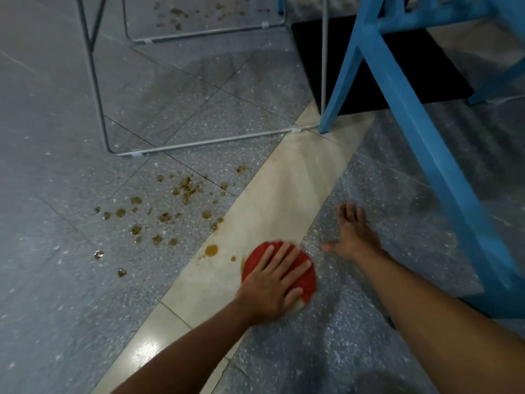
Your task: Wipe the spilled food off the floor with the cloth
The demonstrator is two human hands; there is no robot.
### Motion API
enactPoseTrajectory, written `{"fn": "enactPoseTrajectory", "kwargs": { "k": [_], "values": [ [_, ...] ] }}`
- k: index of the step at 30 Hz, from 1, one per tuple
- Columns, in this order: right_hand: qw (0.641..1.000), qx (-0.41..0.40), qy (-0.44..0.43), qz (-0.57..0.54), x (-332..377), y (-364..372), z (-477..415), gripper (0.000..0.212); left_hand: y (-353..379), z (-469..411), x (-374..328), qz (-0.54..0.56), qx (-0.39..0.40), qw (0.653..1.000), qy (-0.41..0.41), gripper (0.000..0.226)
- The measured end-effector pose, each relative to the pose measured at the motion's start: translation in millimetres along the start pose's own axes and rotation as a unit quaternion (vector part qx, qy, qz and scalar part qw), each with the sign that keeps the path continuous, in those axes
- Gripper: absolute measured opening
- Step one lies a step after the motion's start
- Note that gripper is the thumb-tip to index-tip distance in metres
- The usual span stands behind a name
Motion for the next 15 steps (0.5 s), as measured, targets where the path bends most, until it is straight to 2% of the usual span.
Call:
{"fn": "enactPoseTrajectory", "kwargs": {
  "k": [3, 5, 8, 11, 13, 15],
  "values": [
    [1.000, -0.002, 0.012, 0.002, 1.2, 0.7, 2.1, 0.121, -1.0, 38.0, 28.0, -0.003, 0.010, 0.999, 0.032, 0.062],
    [0.999, -0.009, 0.012, 0.028, 10.4, 1.3, 5.3, 0.115, -13.7, 24.0, 49.3, -0.011, -0.003, 1.000, -0.029, 0.063],
    [0.995, -0.065, -0.055, 0.057, 42.3, 1.8, 15.0, 0.100, -22.4, -9.6, 42.6, 0.026, -0.004, 0.991, -0.128, 0.066],
    [0.989, -0.061, -0.130, 0.043, 80.9, 9.5, 26.7, 0.093, -3.1, 17.9, 10.4, 0.024, -0.001, 0.997, -0.079, 0.066],
    [0.989, -0.029, -0.141, 0.039, 97.8, 14.0, 29.2, 0.094, 6.9, 60.7, 9.2, 0.020, 0.011, 0.999, -0.037, 0.065],
    [0.990, -0.009, -0.138, 0.039, 107.7, 17.0, 26.7, 0.096, 3.8, 79.1, 28.9, 0.009, 0.013, 0.999, -0.040, 0.063]
  ]
}}
Point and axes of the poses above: each hand's wrist, its own z-axis away from the middle knuckle, its own y-axis out of the palm, x = y × z, the point moved 7 cm from there along -z, towards the middle knuckle, and after that the axes turned 1 degree about y, right-handed, at the moved point
